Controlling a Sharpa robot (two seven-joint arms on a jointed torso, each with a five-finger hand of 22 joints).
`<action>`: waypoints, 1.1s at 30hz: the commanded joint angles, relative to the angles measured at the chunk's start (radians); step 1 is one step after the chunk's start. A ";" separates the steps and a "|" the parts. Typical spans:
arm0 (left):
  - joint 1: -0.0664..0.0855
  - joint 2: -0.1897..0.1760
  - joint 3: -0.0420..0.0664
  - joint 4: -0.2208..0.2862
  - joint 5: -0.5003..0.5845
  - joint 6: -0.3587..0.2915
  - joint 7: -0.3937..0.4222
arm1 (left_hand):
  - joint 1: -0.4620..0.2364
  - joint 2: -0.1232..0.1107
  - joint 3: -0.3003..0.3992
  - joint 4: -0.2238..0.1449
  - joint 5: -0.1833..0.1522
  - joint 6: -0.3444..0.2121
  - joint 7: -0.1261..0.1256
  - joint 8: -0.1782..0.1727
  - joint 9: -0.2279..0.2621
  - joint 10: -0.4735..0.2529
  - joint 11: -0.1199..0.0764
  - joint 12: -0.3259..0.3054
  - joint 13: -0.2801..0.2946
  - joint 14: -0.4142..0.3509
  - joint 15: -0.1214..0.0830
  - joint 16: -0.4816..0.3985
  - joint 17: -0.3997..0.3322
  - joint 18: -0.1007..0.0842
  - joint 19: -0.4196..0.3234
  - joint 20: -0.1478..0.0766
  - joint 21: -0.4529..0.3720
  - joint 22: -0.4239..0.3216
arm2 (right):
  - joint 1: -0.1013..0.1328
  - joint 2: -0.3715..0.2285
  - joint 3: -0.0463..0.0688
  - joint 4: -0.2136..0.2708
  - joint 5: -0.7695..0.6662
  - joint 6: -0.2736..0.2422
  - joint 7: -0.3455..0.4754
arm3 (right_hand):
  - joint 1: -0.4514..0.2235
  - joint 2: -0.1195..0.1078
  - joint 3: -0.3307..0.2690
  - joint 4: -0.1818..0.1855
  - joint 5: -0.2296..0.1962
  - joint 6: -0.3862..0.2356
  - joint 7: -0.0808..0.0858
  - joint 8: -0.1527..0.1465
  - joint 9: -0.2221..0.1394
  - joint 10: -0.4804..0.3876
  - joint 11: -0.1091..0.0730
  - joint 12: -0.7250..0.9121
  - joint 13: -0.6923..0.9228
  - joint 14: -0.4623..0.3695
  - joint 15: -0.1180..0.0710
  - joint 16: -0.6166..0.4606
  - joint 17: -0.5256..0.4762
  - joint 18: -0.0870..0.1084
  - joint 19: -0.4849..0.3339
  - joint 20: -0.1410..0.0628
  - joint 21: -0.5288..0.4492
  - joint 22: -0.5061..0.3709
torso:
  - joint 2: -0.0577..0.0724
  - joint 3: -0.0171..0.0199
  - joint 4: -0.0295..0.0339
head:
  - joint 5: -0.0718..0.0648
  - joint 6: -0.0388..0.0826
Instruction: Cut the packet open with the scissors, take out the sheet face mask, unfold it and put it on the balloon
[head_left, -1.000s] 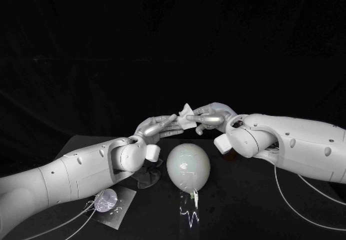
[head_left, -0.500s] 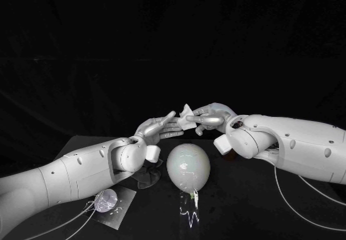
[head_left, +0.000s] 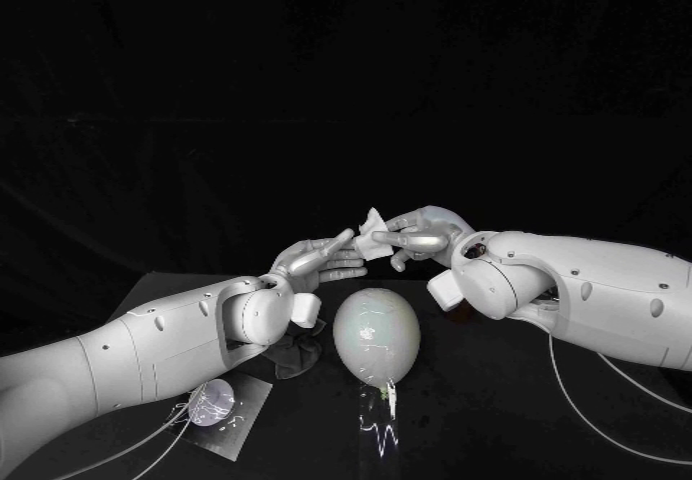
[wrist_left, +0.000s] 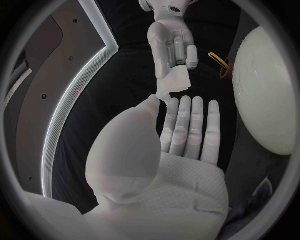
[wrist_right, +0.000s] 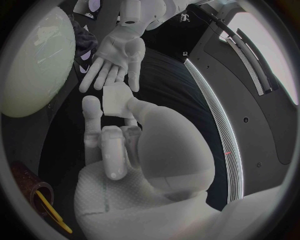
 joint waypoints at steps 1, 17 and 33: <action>0.001 0.002 0.001 0.002 -0.011 -0.005 -0.011 | 0.003 0.001 -0.005 0.004 -0.004 0.003 0.004 -0.006 -0.001 0.008 -0.002 0.000 0.002 0.007 0.001 0.006 0.002 0.015 0.009 -0.002 0.006 0.001 | 0.000 0.000 0.001 0.005 -0.007 0.000 0.029 | 0.001 0.008 0.006 0.001 0.007 0.007 0.001 0.021 0.014 0.093 -0.004 0.007 0.236 0.090 -0.006 0.004 0.225 0.020 0.005 0.000 0.004 0.039 | 0.001 -0.0005 0.0013 | 0.000 0.002; 0.001 0.004 0.001 0.003 0.019 0.053 0.034 | -0.009 0.031 -0.034 0.014 -0.004 -0.019 0.011 -0.029 -0.009 -0.021 0.008 -0.016 0.002 -0.029 0.013 -0.004 0.003 0.006 -0.031 0.008 -0.022 -0.013 | -0.002 0.007 0.001 -0.006 -0.012 0.004 0.019 | 0.001 0.008 0.006 0.001 0.007 0.007 0.001 0.021 0.014 0.093 -0.004 0.007 0.236 0.090 -0.006 0.004 0.225 0.020 0.005 0.000 0.004 0.039 | 0.000 -0.0009 0.0004 | 0.002 -0.001; 0.001 0.005 0.001 0.004 0.037 0.089 0.065 | 0.082 0.091 0.004 -0.009 -0.004 -0.015 -0.008 -0.033 -0.009 -0.028 -0.001 -0.019 0.003 -0.037 0.011 0.000 0.008 0.011 -0.048 0.009 -0.035 -0.012 | -0.009 0.011 0.001 -0.019 -0.026 -0.006 -0.005 | 0.000 0.008 0.007 -0.001 0.007 0.006 0.001 0.021 0.014 0.093 -0.004 0.005 0.235 0.090 -0.006 0.004 0.225 0.020 0.006 0.000 0.004 0.039 | 0.000 -0.0005 -0.0002 | 0.003 -0.007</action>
